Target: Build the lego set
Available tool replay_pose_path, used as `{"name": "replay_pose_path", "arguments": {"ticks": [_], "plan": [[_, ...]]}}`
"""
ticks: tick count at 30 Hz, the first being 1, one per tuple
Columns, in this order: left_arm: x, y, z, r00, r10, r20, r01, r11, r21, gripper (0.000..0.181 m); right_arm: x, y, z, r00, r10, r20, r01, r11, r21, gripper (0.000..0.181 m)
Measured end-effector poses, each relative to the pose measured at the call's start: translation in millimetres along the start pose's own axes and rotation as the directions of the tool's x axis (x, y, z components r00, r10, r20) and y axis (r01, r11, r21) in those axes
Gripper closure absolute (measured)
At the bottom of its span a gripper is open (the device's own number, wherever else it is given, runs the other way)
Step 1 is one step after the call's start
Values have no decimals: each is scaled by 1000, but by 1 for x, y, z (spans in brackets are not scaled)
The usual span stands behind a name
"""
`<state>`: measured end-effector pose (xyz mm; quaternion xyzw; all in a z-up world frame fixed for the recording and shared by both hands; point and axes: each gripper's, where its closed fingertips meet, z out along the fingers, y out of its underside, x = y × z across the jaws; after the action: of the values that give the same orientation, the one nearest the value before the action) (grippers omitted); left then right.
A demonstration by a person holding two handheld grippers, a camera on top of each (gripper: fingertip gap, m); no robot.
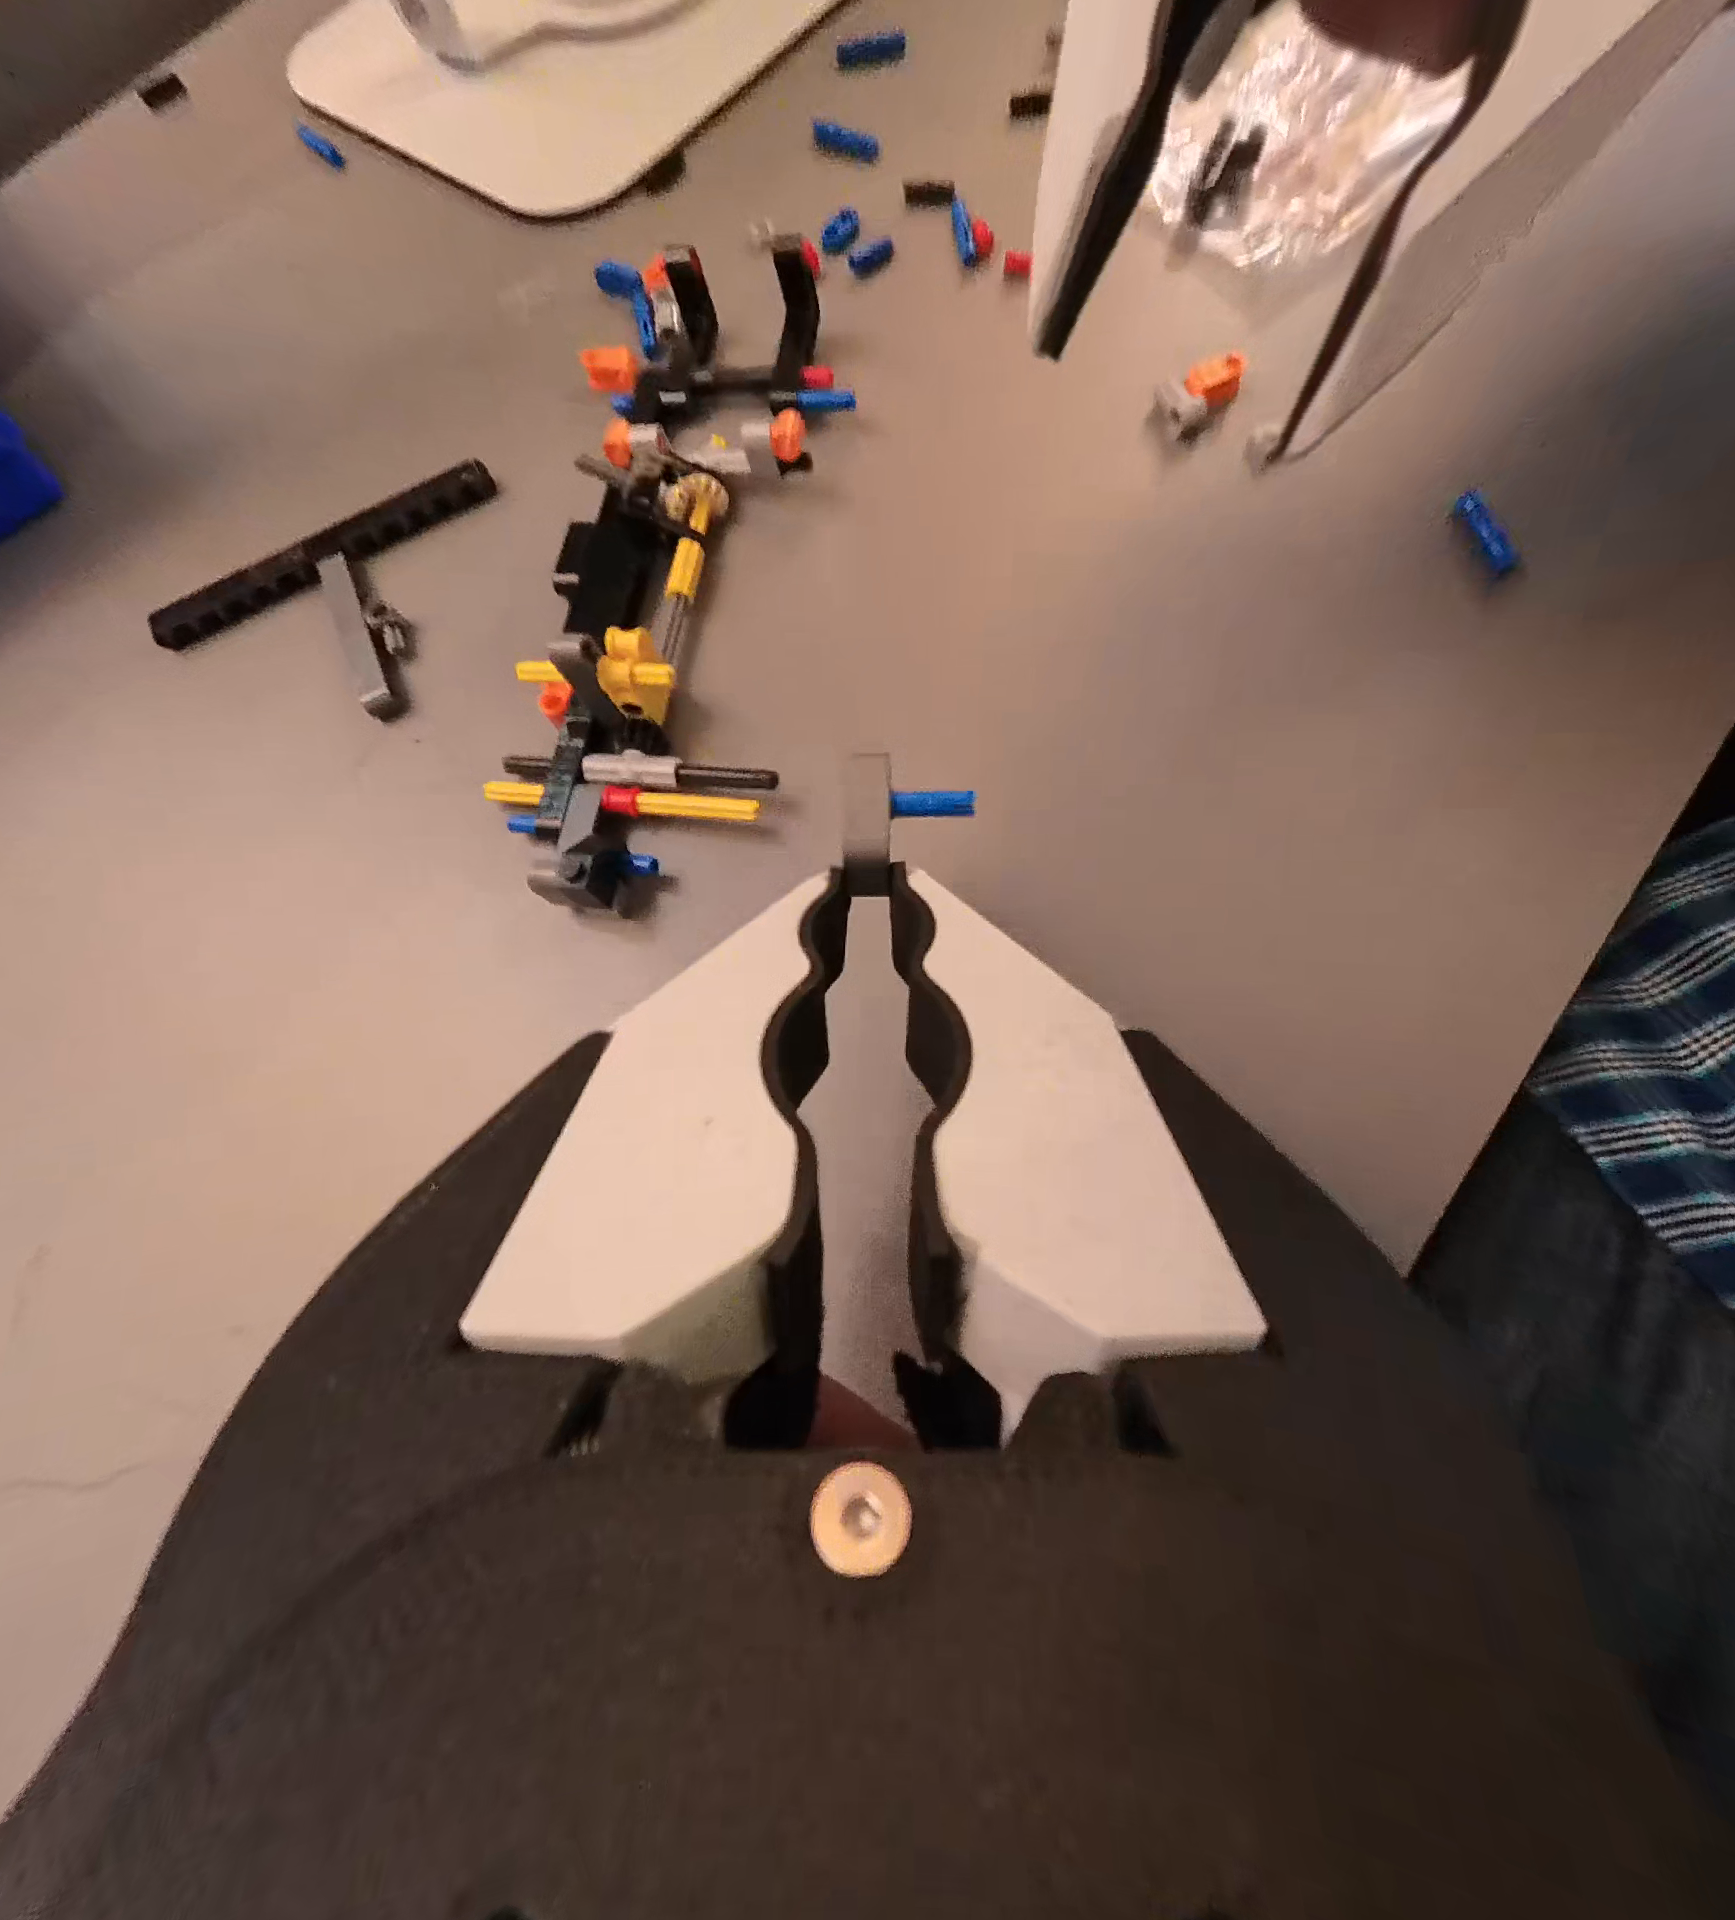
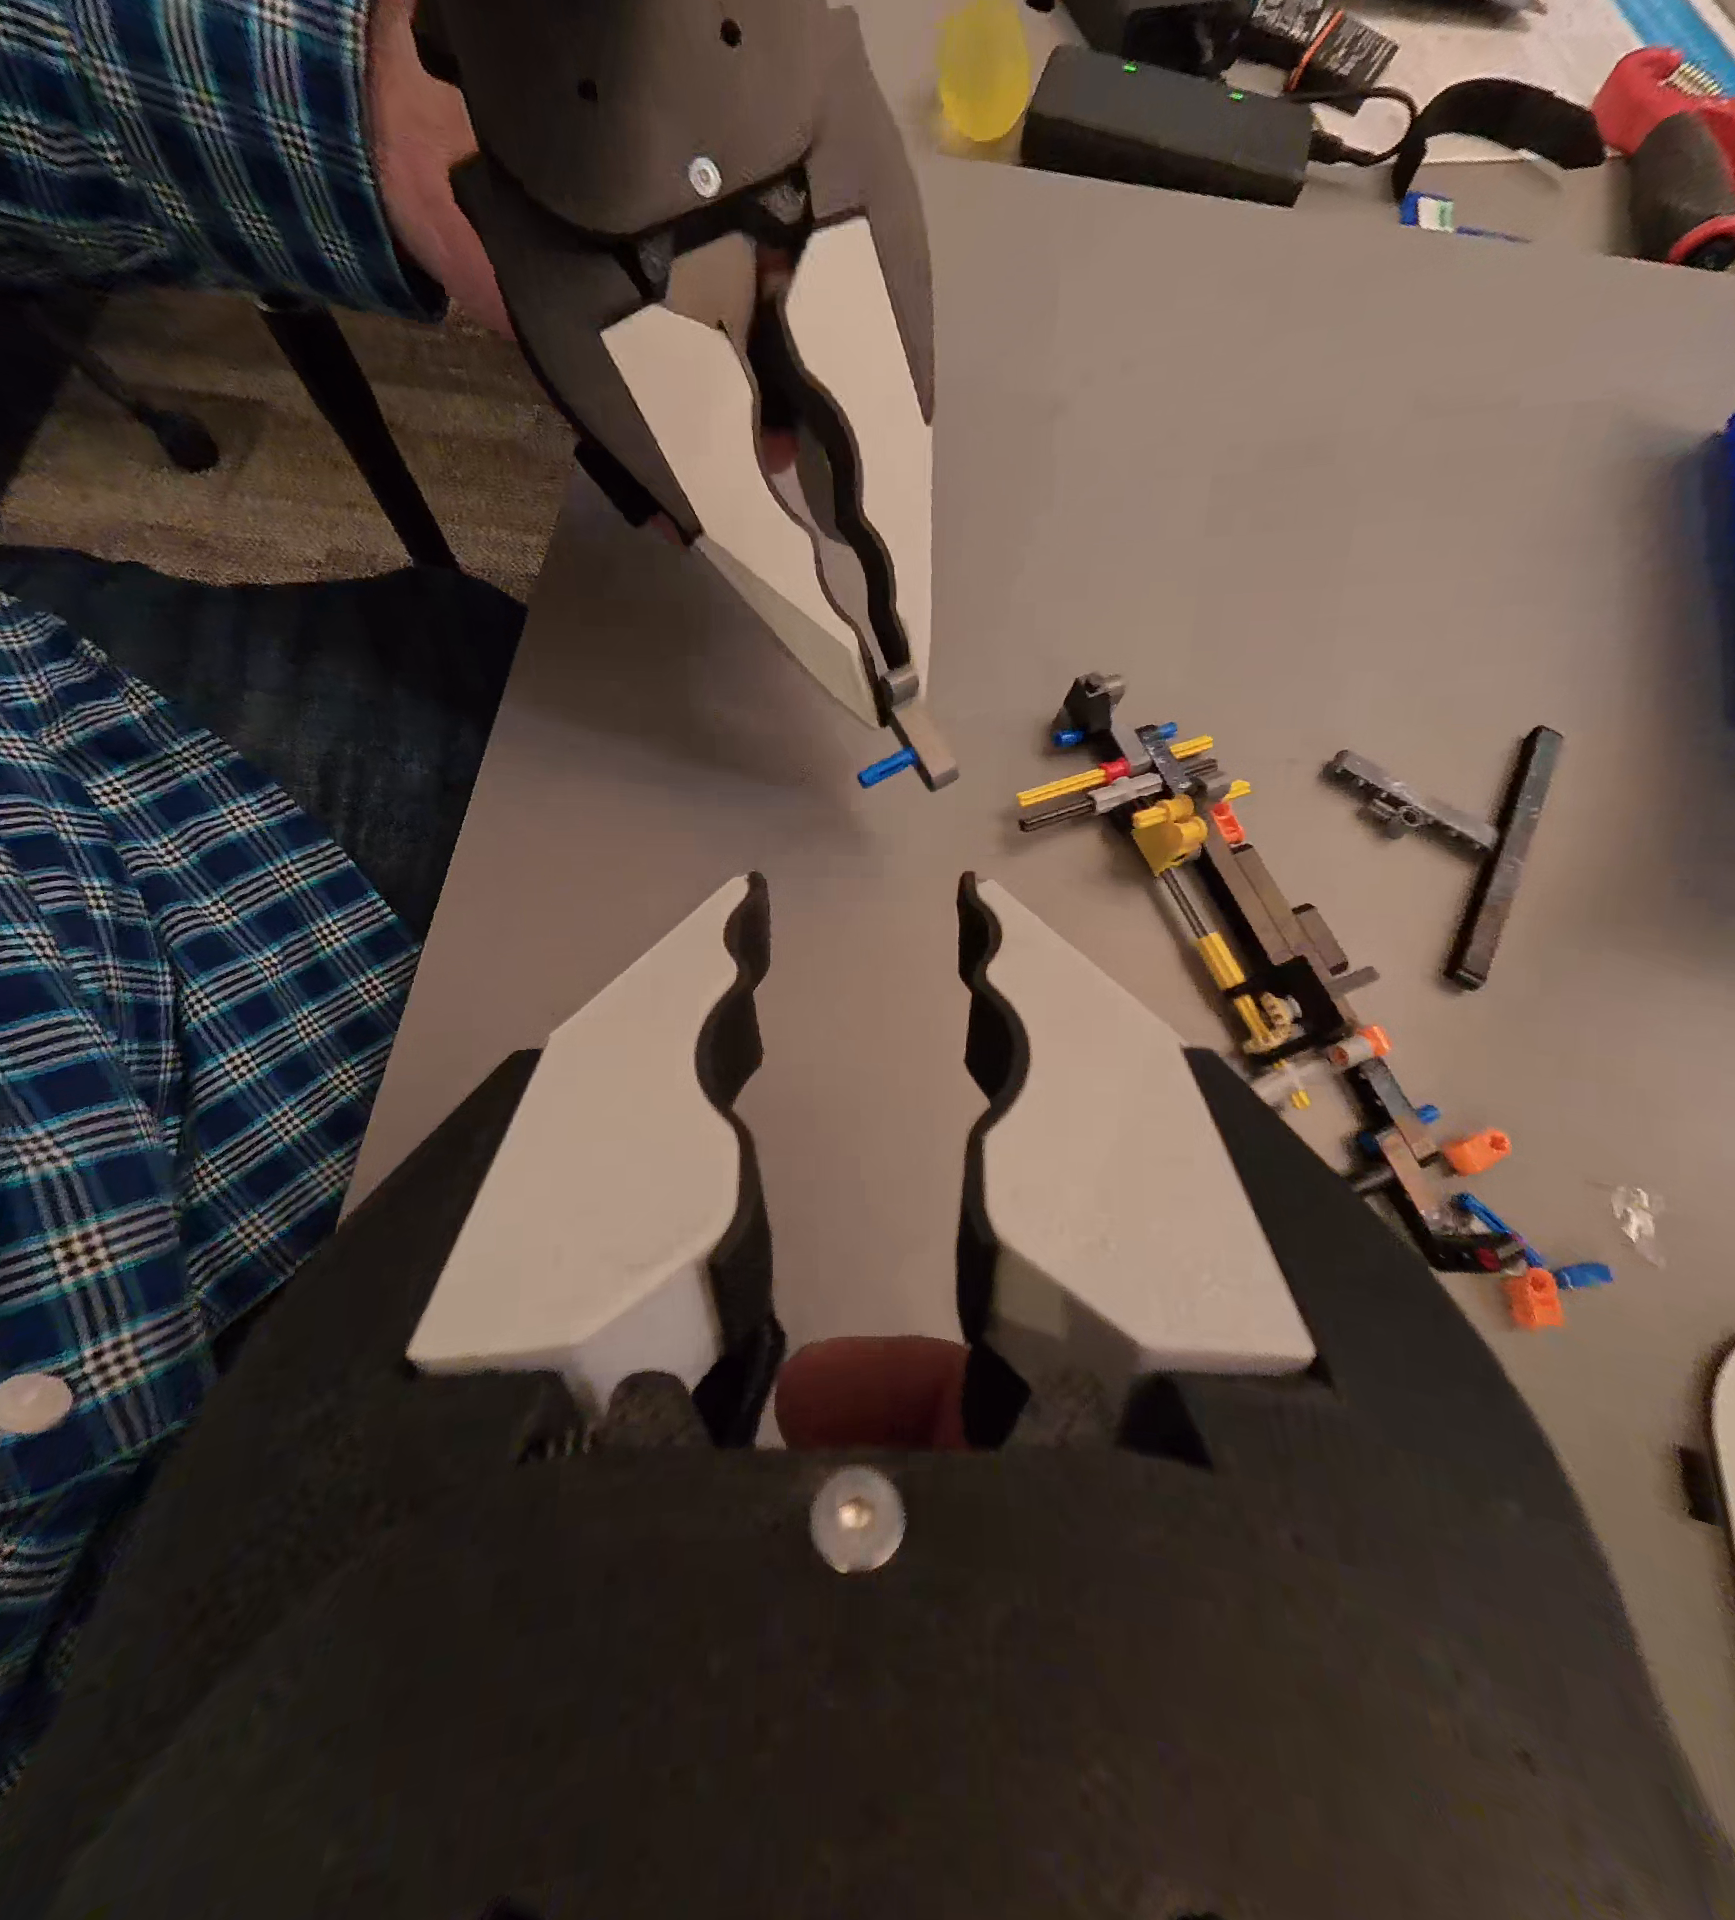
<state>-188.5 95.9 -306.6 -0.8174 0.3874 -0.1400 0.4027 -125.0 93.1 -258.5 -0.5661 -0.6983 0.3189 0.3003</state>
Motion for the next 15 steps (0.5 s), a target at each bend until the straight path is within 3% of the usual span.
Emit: {"name": "replay_pose_path", "arguments": {"ticks": [1,15], "plan": [[0,3,2,1000,3,-3,-3,1000,-14,175,-1,0,2,1000,1,4,-1,1000,-2,146],[-6,28,19,999,33,14,-31,993,-113,175,-2,7,3,1000,25,15,-25,1000,5,146]]}}
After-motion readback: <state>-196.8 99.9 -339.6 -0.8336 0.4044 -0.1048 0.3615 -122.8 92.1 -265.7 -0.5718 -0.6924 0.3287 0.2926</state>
